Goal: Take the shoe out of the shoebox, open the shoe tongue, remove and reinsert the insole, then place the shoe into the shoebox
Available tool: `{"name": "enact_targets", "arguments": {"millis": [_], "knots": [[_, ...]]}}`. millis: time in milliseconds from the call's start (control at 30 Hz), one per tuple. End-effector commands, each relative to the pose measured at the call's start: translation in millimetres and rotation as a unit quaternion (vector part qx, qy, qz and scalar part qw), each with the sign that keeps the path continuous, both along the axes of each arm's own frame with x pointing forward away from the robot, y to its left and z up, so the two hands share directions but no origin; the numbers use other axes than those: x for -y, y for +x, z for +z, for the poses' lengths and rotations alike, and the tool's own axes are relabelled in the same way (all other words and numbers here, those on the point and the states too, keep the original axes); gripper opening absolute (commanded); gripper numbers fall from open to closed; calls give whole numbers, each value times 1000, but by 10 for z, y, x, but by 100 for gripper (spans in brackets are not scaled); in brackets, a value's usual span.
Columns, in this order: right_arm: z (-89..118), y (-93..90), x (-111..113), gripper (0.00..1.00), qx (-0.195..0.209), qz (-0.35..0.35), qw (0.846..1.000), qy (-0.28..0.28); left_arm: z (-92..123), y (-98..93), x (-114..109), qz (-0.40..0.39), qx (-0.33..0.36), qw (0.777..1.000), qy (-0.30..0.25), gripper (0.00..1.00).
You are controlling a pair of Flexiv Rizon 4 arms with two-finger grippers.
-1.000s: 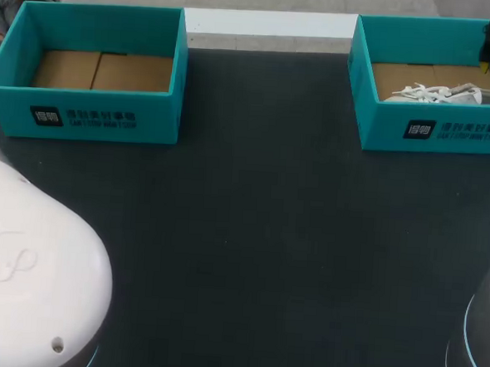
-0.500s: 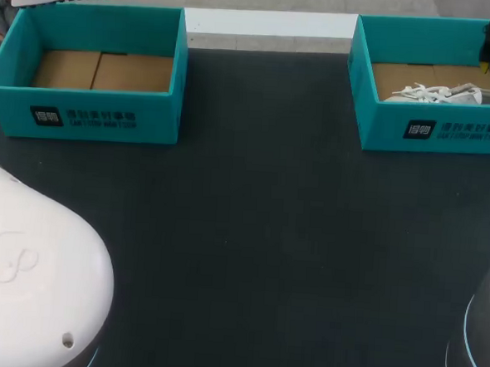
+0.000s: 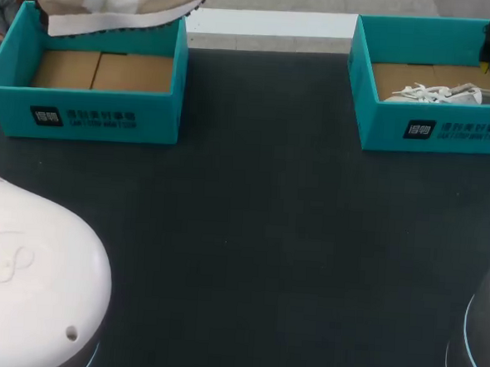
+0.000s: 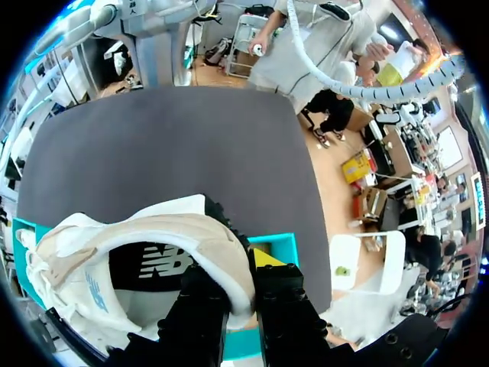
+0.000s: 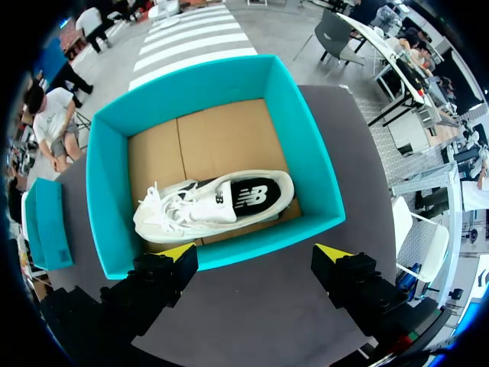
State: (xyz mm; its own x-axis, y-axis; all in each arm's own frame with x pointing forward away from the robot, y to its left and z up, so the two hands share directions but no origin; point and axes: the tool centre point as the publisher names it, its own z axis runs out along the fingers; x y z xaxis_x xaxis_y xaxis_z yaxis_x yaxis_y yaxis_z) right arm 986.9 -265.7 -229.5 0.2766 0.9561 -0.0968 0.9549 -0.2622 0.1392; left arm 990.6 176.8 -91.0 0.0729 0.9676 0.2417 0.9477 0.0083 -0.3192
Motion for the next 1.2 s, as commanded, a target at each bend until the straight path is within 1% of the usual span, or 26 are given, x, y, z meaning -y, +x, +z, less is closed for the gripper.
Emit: {"name": "enact_targets", "arguments": {"millis": [33,133,233,267,367,533,767,833,967,1200], "knots": [[-2,-5,3,100,1,0,1000,1,86,-418,213,-56,253,966,6,0],[-2,-5,3,100,1,0,1000,1,102,-567,354,-43,257,965,13,0],[-2,-5,3,100,1,0,1000,1,90,-680,496,-35,240,970,2,0],[-2,-5,3,100,1,0,1000,1,74,-718,563,-41,238,970,9,0],[-2,-5,3,100,1,0,1000,1,-3,-850,769,-44,235,971,8,0],[-2,-5,3,100,1,0,1000,1,-114,-955,1048,-41,216,976,-4,0],[-2,-5,3,100,1,0,1000,1,-156,-1145,1398,-43,206,977,-28,0],[-2,-5,3,100,1,0,1000,1,-157,-1203,1474,-47,201,978,-35,0],[-2,-5,3,100,1,0,1000,1,-168,-1393,1601,-81,191,977,-44,0],[-2,-5,3,100,1,0,1000,1,-168,-1393,1601,-81,191,977,-44,0]]}}
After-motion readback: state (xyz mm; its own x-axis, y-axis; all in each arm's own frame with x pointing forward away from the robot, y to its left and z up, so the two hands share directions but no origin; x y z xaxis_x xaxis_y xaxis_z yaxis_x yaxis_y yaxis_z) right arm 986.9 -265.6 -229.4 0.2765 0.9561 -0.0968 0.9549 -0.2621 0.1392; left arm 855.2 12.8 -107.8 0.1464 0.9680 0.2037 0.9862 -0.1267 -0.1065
